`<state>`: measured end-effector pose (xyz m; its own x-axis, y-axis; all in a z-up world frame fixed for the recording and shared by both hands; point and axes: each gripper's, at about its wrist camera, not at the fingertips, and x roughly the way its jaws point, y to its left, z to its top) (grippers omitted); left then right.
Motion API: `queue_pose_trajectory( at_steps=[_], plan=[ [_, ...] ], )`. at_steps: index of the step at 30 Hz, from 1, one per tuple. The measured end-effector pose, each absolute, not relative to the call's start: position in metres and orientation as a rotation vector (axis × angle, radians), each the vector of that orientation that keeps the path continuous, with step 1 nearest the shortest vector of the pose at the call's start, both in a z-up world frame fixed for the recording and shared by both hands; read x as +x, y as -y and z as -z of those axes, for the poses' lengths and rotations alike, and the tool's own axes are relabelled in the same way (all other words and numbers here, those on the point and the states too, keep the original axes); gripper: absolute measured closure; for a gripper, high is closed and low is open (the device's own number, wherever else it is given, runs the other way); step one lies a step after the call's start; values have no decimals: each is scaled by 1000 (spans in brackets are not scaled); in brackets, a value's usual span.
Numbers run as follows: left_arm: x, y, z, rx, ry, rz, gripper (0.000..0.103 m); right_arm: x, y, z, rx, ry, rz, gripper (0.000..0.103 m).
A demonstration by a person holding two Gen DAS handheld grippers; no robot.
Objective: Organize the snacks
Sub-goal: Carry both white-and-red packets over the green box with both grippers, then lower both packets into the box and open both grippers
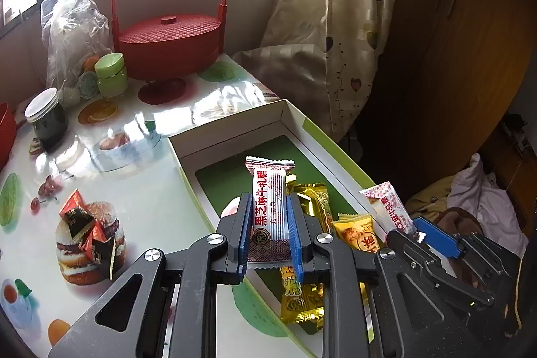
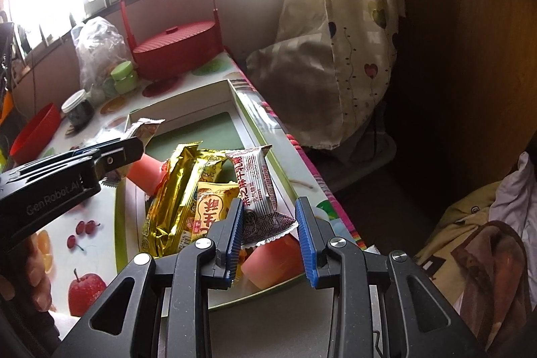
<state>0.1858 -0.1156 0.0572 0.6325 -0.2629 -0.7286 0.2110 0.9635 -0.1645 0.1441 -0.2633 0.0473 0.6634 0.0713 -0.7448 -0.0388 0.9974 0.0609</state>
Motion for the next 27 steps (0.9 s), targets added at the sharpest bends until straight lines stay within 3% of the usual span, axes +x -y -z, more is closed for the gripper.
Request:
queue_pose_trajectory(
  at_steps=[27],
  plan=[
    [210, 113, -51, -73, -864, 251, 82, 155, 259, -40, 54, -840, -106, 73]
  ],
)
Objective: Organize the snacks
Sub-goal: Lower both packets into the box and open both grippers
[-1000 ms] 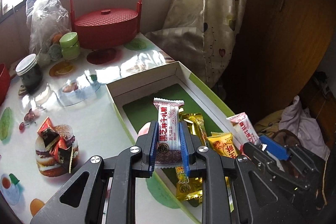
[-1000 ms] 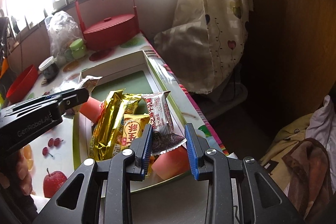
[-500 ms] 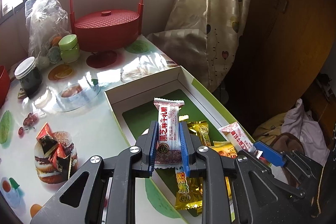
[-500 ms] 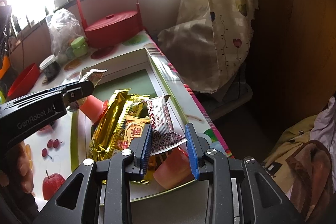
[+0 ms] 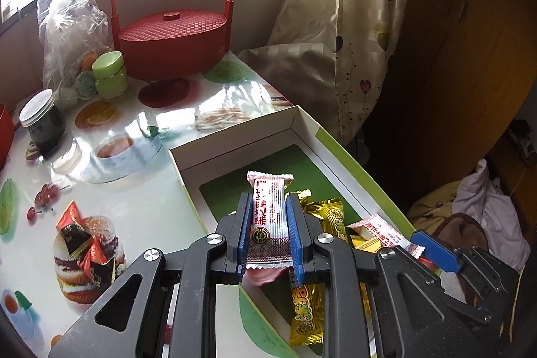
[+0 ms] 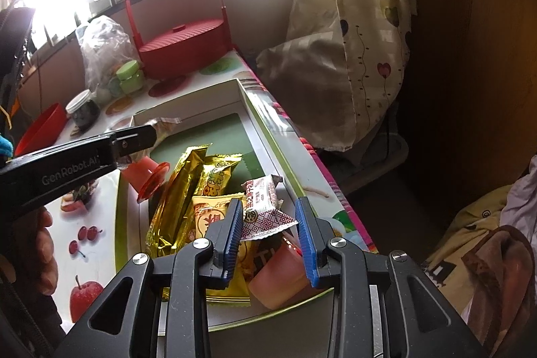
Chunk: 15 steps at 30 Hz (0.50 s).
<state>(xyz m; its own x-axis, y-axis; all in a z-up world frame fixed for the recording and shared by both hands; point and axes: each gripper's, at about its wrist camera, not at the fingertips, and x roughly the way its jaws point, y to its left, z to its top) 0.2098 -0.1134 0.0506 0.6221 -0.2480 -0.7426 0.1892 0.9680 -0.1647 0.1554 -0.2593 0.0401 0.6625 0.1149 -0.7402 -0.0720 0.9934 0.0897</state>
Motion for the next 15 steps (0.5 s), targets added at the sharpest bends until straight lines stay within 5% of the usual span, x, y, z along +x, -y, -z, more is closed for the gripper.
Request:
queue_pose_trajectory(
  at_steps=[15],
  plan=[
    [209, 113, -48, -80, -871, 259, 70, 155, 261, -41, 61, -835, -99, 66]
  ],
)
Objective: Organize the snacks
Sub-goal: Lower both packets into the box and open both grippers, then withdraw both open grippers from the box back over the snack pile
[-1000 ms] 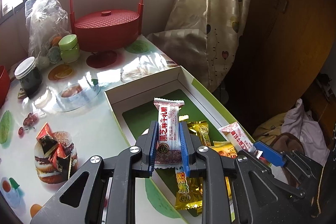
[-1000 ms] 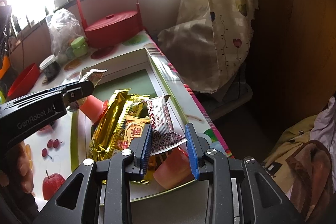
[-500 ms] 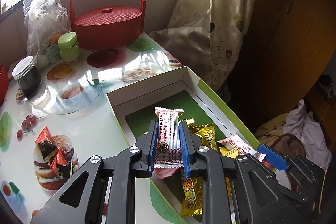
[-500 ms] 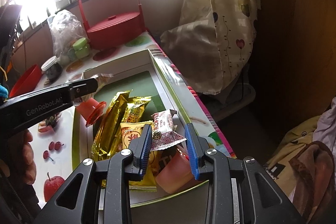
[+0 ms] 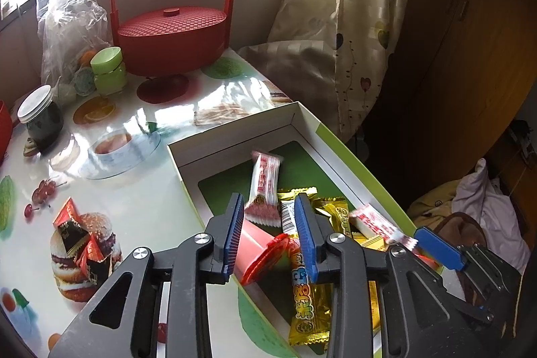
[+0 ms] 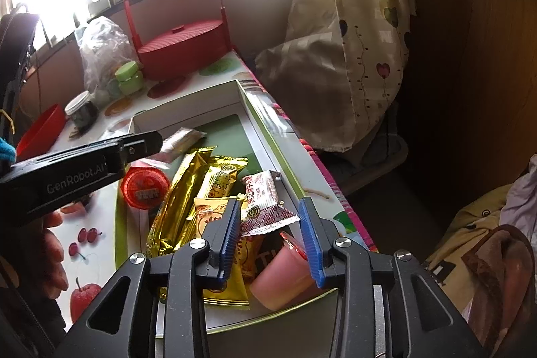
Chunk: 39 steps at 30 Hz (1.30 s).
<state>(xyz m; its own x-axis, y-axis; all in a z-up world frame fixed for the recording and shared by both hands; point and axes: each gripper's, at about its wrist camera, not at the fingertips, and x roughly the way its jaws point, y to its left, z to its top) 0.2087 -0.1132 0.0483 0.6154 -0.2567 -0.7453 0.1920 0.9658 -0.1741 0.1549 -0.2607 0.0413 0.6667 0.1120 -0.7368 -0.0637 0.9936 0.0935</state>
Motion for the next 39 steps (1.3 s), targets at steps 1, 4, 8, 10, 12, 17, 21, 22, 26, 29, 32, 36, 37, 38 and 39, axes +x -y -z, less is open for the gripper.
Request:
queue_pose_trajectory(
  at_steps=[1, 4, 8, 10, 12, 17, 21, 22, 26, 29, 32, 36, 37, 38, 39],
  plan=[
    [208, 113, -49, -79, -869, 260, 70, 155, 261, -42, 62, -834, -100, 65],
    [205, 113, -52, -78, -860, 260, 66, 153, 260, -44, 61, -828, -101, 61],
    [199, 112, -58, -78, -843, 265, 61, 151, 257, -46, 55, -821, -98, 58],
    [195, 110, -62, -74, -835, 262, 61, 150, 256, -48, 55, -816, -98, 55],
    [191, 110, -65, -67, -824, 261, 61, 148, 255, -50, 60, -812, -102, 53],
    [182, 106, -71, -70, -810, 261, 61, 145, 249, -54, 57, -802, -104, 52],
    [174, 101, -75, -75, -801, 255, 61, 140, 245, -58, 52, -792, -111, 52],
    [172, 100, -76, -75, -798, 250, 61, 139, 245, -58, 52, -790, -112, 52],
    [166, 94, -80, -79, -784, 242, 61, 136, 240, -61, 53, -784, -119, 52],
    [160, 89, -83, -75, -769, 233, 61, 133, 236, -64, 47, -778, -128, 51],
    [154, 87, -86, -56, -753, 214, 61, 132, 232, -66, 46, -770, -138, 51],
    [147, 79, -87, -49, -743, 203, 61, 132, 225, -67, 40, -767, -152, 51],
    [146, 76, -87, -53, -742, 199, 61, 132, 222, -67, 37, -766, -157, 51],
    [145, 74, -87, -57, -740, 199, 61, 132, 219, -68, 35, -765, -164, 51],
    [144, 71, -87, -61, -740, 196, 61, 133, 216, -69, 32, -763, -171, 51]
  ],
)
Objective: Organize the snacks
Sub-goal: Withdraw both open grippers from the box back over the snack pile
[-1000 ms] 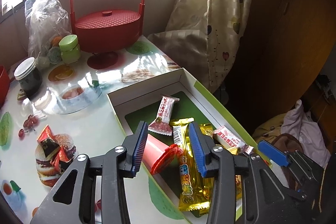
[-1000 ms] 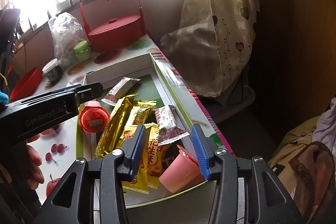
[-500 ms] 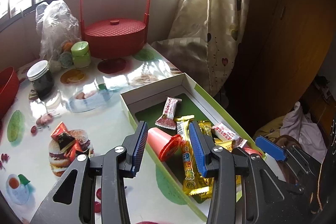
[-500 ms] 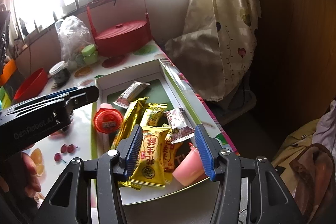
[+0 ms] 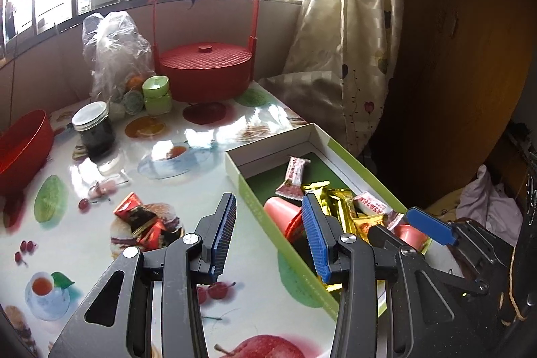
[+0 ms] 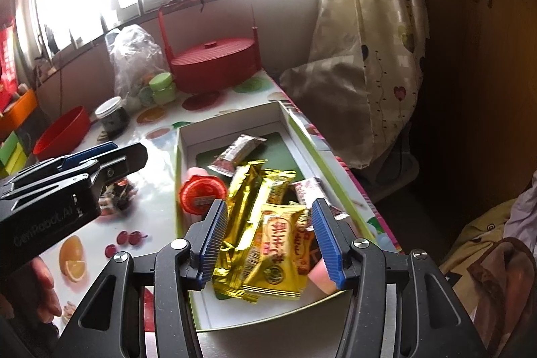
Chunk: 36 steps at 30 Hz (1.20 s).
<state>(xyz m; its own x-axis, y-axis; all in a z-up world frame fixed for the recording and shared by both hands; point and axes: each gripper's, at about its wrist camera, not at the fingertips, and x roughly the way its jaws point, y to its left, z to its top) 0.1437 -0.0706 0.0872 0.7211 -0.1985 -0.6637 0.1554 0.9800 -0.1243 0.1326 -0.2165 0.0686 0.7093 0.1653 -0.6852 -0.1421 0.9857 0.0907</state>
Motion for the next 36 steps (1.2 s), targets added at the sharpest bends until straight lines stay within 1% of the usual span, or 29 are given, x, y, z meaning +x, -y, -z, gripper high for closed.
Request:
queue_pose_trajectory(
  at_steps=[11, 22, 36],
  plan=[
    [137, 33, -82, -110, -742, 134, 61, 136, 186, -70, 3, -759, -229, 51],
    [126, -35, -61, -215, -764, -9, 61, 147, 148, -67, -28, -759, -328, 51],
    [125, -61, -28, -255, -831, -70, 61, 173, 92, -51, -58, -824, -469, 51]
  ],
)
